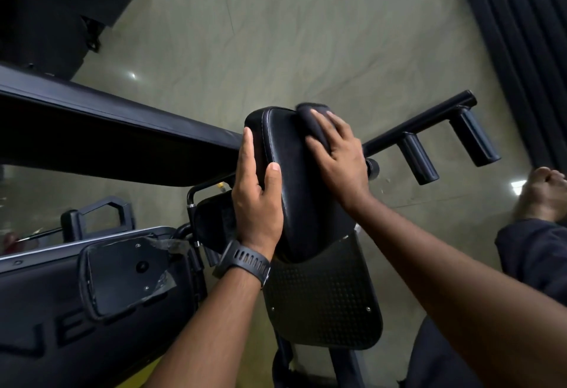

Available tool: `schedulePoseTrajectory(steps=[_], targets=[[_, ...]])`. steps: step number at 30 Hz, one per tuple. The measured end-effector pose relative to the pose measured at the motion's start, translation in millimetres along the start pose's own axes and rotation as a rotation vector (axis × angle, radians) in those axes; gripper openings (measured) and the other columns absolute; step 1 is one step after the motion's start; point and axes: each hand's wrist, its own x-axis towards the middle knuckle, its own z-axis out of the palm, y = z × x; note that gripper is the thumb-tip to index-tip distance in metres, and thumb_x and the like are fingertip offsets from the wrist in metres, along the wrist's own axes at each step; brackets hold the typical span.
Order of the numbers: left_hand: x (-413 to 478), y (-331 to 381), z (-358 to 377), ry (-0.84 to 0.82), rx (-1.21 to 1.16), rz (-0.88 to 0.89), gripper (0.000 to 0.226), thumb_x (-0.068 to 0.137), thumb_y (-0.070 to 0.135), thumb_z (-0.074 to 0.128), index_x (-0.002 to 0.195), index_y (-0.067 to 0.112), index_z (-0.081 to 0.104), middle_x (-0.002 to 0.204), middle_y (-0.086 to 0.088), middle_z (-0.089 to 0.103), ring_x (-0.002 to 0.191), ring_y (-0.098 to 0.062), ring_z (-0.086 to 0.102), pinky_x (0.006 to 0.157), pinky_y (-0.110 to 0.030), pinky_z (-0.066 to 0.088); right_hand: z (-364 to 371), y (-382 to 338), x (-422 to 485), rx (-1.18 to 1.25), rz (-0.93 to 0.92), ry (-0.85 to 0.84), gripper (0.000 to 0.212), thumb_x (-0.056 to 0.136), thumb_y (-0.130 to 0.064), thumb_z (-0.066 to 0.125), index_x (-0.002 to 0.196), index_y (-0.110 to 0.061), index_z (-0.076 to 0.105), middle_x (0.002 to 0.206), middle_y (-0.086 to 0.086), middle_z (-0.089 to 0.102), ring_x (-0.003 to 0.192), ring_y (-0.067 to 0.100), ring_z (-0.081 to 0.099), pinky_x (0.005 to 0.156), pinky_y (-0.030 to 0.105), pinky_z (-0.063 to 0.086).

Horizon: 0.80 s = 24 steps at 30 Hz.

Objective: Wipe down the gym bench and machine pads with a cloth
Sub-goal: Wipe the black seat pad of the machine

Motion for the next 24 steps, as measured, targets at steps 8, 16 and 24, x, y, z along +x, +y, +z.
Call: schedulePoseTrajectory(steps=[8,16,24], targets=[[6.4,4.5,1.3,0.045,0.004,-0.059,0.064,0.1,0.03,0.043,0.161,0.021,0.025,0.165,0.0,0.03,0.15,-0.006,0.03,0.123,-0.036,0.028,-1.1,-32.9,-100.6,0.035,-0.043,0.025,0.055,0.096,-0.054,0.045,0.15,-0.046,0.041,0.159,-0.008,0.036,0.134,0.022,0.04,0.105,0.036,0.033],[14.9,-6.6,5.5,0.076,0.059,-0.171,0.057,0.094,0.053,0.042,0.148,0.057,0.025,0.141,-0.038,0.043,0.129,-0.057,0.042,0.103,-0.071,0.04,1.5,9.3,-94.7,0.034,0.284,0.064,0.056,0.093,-0.057,0.043,0.149,-0.05,0.041,0.16,-0.015,0.03,0.135,0.023,0.039,0.114,0.042,0.035],[16.4,-3.3,4.6,0.093,0.02,-0.154,0.069,0.092,0.05,0.041,0.158,0.035,0.028,0.152,-0.015,0.049,0.137,-0.035,0.048,0.112,-0.054,0.039,0.7,-39.7,-98.9,0.008,-0.106,0.047,0.055,0.093,-0.051,0.048,0.148,-0.044,0.046,0.157,-0.01,0.038,0.129,0.023,0.045,0.104,0.041,0.04]])
